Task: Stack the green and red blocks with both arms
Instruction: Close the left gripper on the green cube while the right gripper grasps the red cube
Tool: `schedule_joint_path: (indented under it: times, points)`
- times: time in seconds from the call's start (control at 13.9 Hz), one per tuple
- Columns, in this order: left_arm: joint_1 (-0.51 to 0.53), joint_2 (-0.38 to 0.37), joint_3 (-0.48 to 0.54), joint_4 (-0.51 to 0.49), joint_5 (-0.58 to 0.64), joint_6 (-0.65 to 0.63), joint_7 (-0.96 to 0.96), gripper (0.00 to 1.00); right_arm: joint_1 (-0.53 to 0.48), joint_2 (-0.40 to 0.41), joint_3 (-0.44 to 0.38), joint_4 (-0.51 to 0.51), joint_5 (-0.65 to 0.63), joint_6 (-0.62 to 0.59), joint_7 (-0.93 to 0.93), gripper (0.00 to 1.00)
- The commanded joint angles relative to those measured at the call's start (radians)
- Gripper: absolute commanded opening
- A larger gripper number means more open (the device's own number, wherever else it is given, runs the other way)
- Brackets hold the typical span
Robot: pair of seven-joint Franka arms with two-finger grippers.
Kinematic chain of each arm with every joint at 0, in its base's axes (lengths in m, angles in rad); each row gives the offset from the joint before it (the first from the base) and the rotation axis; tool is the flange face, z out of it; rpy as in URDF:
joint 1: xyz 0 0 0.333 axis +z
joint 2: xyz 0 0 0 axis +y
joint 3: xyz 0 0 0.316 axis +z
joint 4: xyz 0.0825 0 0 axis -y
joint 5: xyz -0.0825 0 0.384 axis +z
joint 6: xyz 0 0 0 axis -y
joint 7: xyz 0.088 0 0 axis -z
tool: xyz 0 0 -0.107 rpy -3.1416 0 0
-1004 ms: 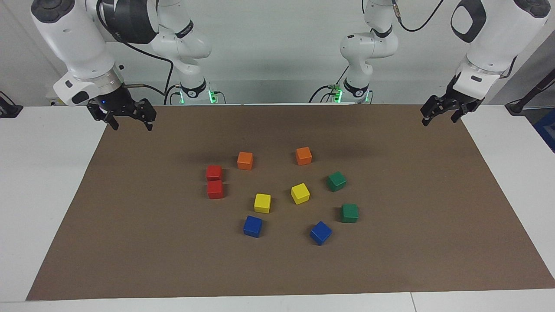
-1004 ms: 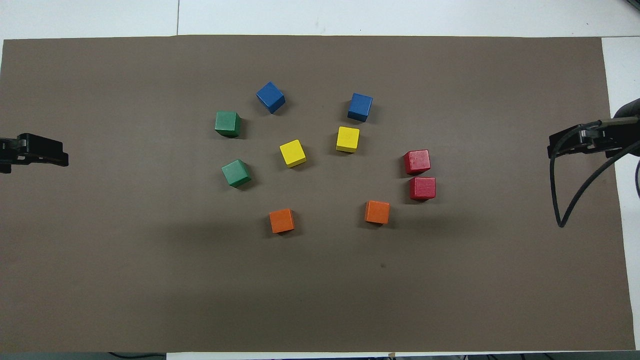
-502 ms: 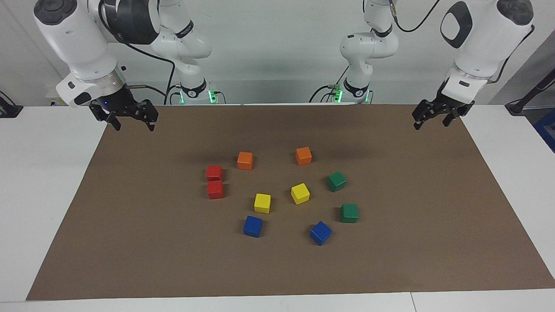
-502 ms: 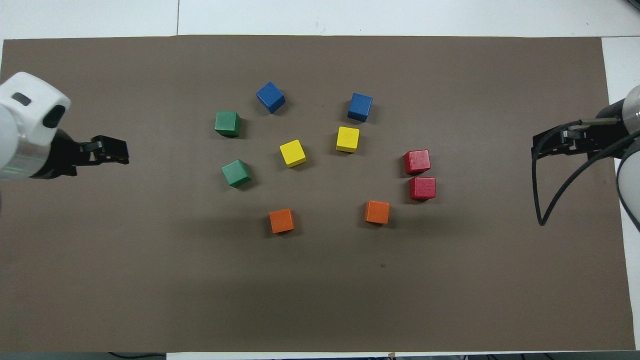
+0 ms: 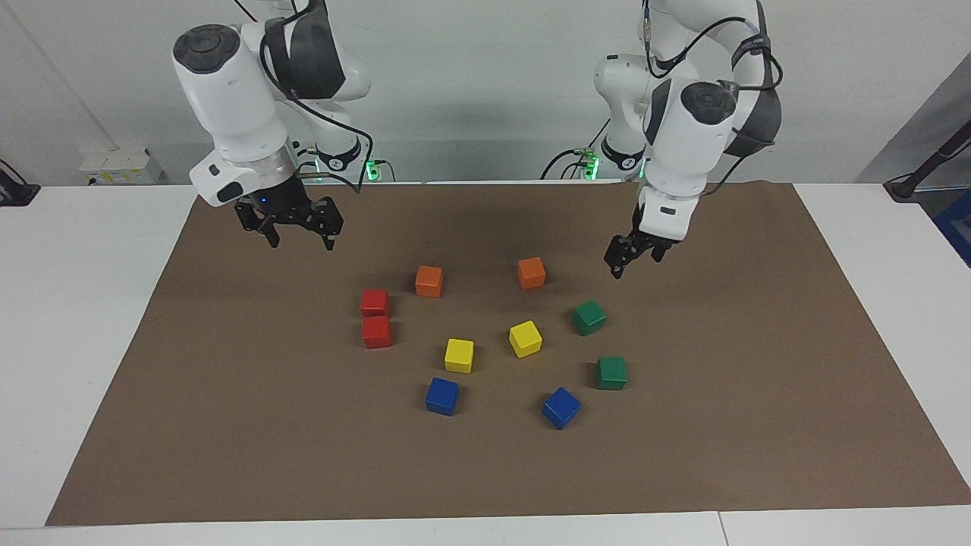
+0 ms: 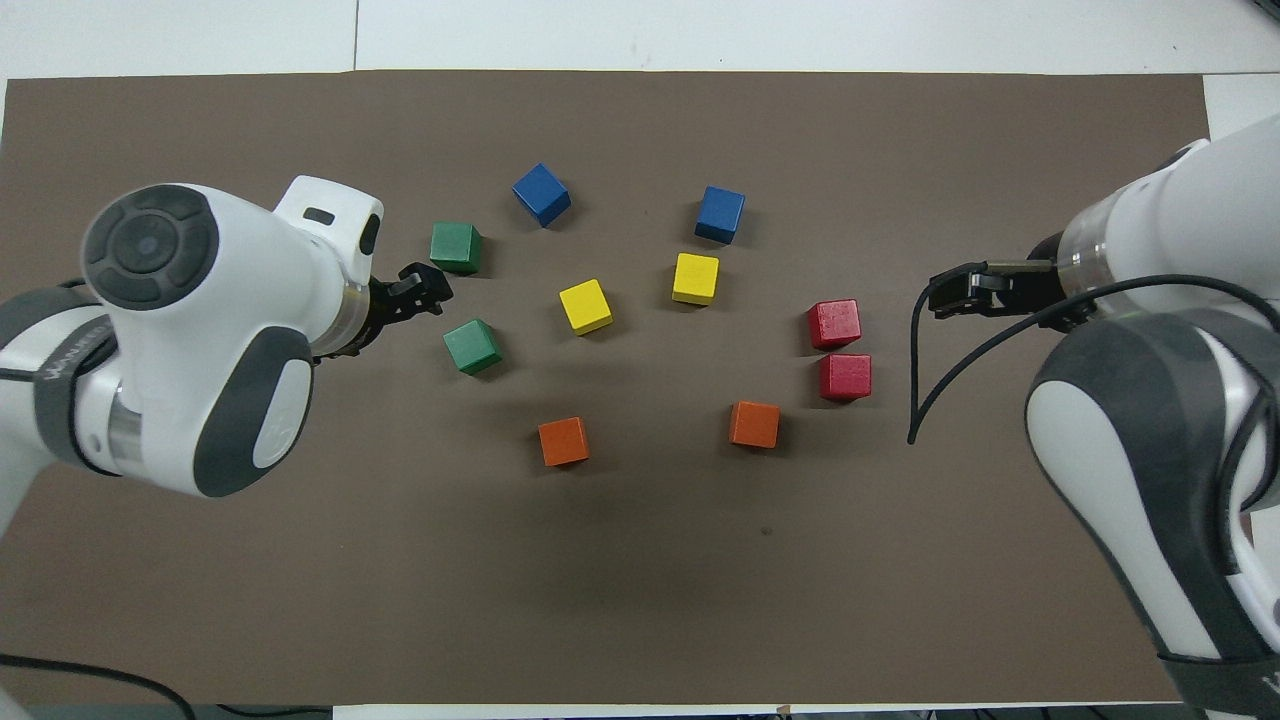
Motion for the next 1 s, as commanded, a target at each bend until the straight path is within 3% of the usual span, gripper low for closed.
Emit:
schedule_joint_path:
  times: [0.0,0.43,0.93]
  points:
    - [-0.032,0.074,0.017,0.005,0.005,0.072,-0.086,1.00,0.030,-0.032,0.000,-0.124,0.014,0.101,0.080,1.00]
    - [-0.053,0.185,0.020,0.002,0.008,0.178,-0.214,1.00,0.078,0.040,0.000,-0.240,0.014,0.336,0.140,1.00]
    - [-0.066,0.234,0.022,-0.017,0.019,0.250,-0.234,1.00,0.082,0.119,0.000,-0.272,0.014,0.431,0.213,1.00]
